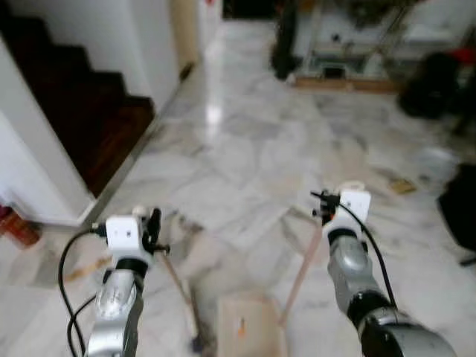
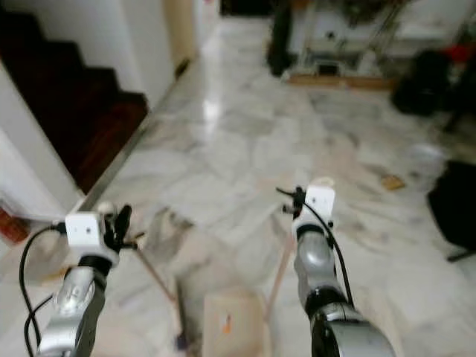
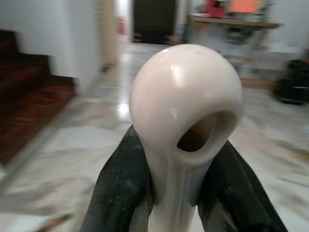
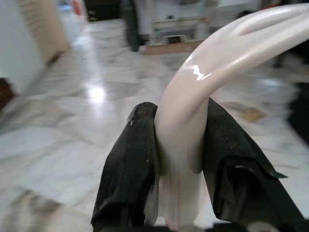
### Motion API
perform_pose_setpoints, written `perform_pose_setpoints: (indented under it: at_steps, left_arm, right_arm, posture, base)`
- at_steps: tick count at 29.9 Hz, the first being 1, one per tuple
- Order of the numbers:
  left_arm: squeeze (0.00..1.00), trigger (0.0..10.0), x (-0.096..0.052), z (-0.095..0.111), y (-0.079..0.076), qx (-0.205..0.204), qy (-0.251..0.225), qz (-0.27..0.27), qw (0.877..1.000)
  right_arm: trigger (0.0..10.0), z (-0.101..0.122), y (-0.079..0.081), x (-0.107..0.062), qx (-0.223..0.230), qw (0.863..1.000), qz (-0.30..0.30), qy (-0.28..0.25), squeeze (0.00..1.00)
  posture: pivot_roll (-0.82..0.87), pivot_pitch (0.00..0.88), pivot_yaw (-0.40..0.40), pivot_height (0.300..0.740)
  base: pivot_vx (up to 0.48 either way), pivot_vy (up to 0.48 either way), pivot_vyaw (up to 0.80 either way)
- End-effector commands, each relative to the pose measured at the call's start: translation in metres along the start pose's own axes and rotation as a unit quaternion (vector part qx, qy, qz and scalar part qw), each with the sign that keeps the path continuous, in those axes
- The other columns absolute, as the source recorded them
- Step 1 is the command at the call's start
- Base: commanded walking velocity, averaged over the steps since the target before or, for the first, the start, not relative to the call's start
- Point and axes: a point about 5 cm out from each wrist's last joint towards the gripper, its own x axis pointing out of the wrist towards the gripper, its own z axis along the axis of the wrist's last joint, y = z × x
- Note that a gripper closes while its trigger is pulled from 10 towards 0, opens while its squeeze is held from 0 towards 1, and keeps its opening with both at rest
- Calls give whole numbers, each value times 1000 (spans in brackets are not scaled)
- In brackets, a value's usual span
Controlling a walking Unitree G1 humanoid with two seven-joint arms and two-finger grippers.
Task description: Sweep floor
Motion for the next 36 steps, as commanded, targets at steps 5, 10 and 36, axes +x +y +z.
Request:
perform_pose_setpoints:
  at_steps: [5,10,36]
  left_arm:
    - [0,10000,5,13,0,1,-26,-5,1000]
    - [0,10000,5,12,0,-1,-24,-5,1000]
    - [0,10000,5,13,1,1,-24,-3,1000]
  right_arm:
    - [10000,14,5,6,-1,1000,8,-24,0]
    - [10000,15,5,6,-5,1000,7,-30,0]
    - [10000,15,6,6,-6,999,8,-32,0]
  posture:
    - [5,0,16,740]
    - [7,0,14,740]
    - [6,0,13,740]
  base:
    - [0,0,-800]
    - [0,0,-640]
    - [0,0,0]
